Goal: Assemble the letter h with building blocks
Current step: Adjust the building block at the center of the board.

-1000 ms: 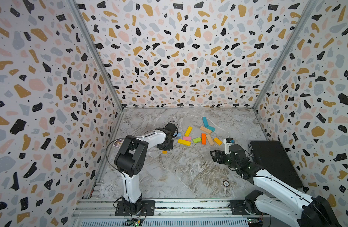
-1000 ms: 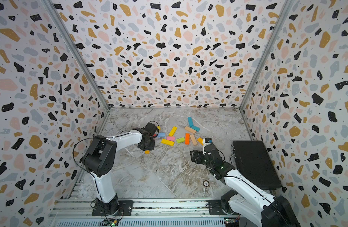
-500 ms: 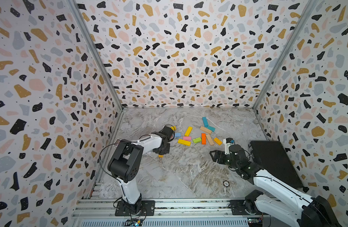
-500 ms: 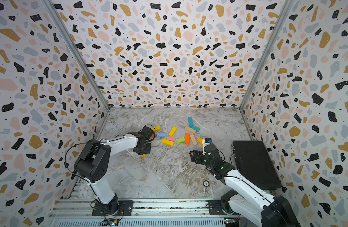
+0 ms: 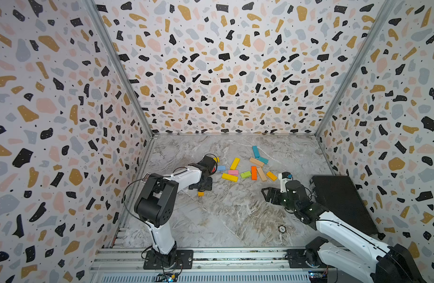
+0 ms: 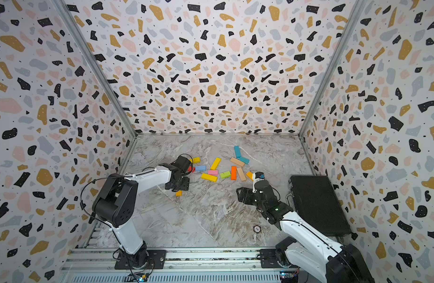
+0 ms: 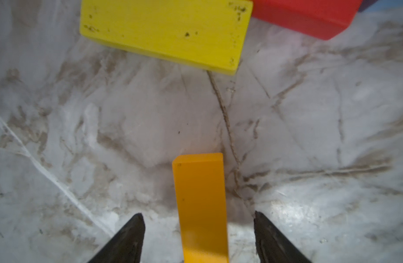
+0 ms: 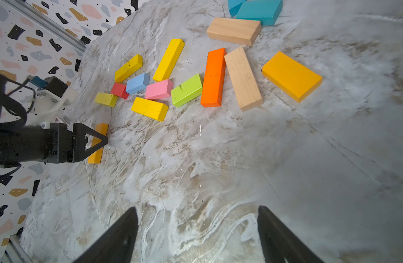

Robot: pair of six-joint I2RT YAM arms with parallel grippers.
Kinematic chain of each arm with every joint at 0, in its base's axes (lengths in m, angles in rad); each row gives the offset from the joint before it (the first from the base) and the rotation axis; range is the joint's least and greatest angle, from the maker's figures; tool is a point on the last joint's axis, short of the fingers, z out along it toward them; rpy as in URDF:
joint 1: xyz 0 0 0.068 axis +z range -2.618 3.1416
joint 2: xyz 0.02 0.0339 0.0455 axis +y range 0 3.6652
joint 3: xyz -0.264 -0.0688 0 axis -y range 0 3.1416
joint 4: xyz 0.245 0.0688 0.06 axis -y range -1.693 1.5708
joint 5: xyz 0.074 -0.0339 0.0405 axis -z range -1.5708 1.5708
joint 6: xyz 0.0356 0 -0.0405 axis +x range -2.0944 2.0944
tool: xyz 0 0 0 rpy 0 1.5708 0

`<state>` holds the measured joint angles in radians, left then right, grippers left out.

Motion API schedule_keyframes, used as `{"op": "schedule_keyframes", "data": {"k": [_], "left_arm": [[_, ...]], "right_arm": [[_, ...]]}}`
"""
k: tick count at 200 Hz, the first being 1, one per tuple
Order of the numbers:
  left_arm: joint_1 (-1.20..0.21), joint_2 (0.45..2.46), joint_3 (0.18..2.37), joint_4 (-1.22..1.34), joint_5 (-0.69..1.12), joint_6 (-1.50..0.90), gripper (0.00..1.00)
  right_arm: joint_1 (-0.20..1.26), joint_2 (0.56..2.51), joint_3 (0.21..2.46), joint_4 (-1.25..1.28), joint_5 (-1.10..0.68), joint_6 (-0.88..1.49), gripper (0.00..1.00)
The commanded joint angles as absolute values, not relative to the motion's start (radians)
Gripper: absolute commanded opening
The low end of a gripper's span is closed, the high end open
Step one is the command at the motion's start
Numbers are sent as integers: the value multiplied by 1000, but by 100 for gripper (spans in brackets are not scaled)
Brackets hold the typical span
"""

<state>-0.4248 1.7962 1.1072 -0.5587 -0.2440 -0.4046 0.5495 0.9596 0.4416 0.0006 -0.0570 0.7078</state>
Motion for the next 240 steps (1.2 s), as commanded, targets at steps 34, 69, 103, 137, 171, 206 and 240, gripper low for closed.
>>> {"op": "schedule_keyframes", "data": {"k": [34,69,103,137,171,206,240], "left_arm": [[-422,1862,1130,-577,-245,-424,74],[-422,1884,1138,-553,-204,-425,65],[-422,1884,1147,-547,-188,-429,62],[-422,1882,1144,-546,-193,-424,58],[-422,1882,1141,-541,-188,-425,53],[-422,1872,1149,-556,-212,-428,64],[-421,1816,1194,-587,-206,-444,74]], "right_arm": [[553,940,435,5,-49,713,84],[553,942,433,7,-46,713,84],[554,945,433,9,-46,713,84],[554,945,433,9,-44,712,84],[553,946,433,9,-44,713,84],[553,948,433,10,-45,712,84],[553,950,433,11,-46,713,84]]}}
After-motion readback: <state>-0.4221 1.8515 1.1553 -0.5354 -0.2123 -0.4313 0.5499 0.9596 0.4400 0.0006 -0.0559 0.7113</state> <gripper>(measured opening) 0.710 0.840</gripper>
